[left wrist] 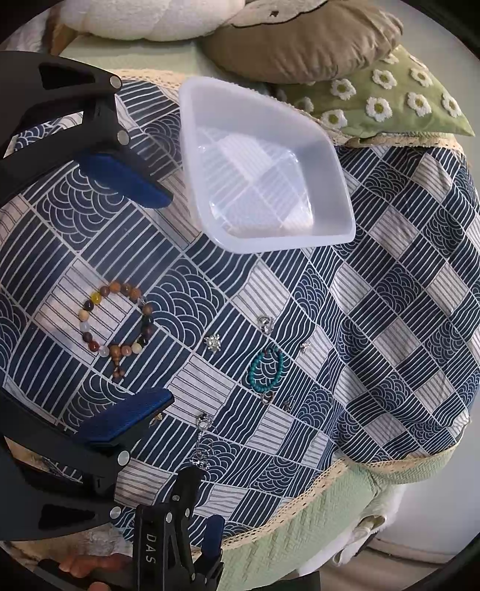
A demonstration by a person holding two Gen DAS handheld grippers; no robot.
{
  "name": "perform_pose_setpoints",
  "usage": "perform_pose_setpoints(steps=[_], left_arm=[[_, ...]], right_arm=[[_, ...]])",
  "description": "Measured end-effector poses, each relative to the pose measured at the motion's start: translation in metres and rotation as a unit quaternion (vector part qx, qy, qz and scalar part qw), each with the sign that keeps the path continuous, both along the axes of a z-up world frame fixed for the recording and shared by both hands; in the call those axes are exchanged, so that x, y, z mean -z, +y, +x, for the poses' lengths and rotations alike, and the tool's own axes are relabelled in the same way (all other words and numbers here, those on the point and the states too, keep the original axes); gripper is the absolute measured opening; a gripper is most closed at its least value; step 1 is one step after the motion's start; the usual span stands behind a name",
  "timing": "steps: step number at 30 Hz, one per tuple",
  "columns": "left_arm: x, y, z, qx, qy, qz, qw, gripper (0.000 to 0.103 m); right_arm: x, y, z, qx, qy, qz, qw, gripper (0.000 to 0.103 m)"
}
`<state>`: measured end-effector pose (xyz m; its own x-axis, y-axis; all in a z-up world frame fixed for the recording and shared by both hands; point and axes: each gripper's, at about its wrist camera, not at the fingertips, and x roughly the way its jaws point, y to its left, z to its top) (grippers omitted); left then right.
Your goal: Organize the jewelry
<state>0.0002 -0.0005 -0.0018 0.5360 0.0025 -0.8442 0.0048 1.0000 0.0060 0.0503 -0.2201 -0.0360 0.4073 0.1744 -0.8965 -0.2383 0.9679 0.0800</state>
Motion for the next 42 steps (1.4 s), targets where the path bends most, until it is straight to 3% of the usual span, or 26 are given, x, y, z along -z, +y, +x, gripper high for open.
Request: perform_pose_setpoints(steps=[23, 32, 35, 36, 39, 42], left_arm=[[0.006, -0.002, 0.002, 0.000, 0.007, 0.011, 0.9999, 0.093], [0.042, 0.009, 0.016, -0.025, 0.059, -0.007, 0.9979, 0.093], [0.055, 0.009, 0.019, -0.034, 0.075, 0.019, 0.9964, 0.092], [0.060, 0.008, 0.019, -0.033, 0.079, 0.026, 0.9960, 0.092], [0.066, 0.009, 0.018, -0.030, 0.087, 0.022, 0.9956, 0.092], [0.072, 0.013, 0.019, -0.031, 0.097, 0.008, 0.9948, 0.088]], right_arm=[[0.008, -0.007, 0.006, 0.006, 0.023, 0.029, 0.999, 0.099], [0.040, -0.022, 0.026, 0.042, 0.045, -0.002, 0.998, 0.099], [0.050, -0.024, 0.031, 0.044, 0.054, -0.004, 0.998, 0.089], [0.053, -0.024, 0.032, 0.044, 0.059, -0.009, 0.997, 0.079], [0.064, -0.021, 0.036, 0.037, 0.078, -0.012, 0.996, 0.063], [0.066, -0.014, 0.037, 0.029, 0.071, -0.029, 0.997, 0.057]])
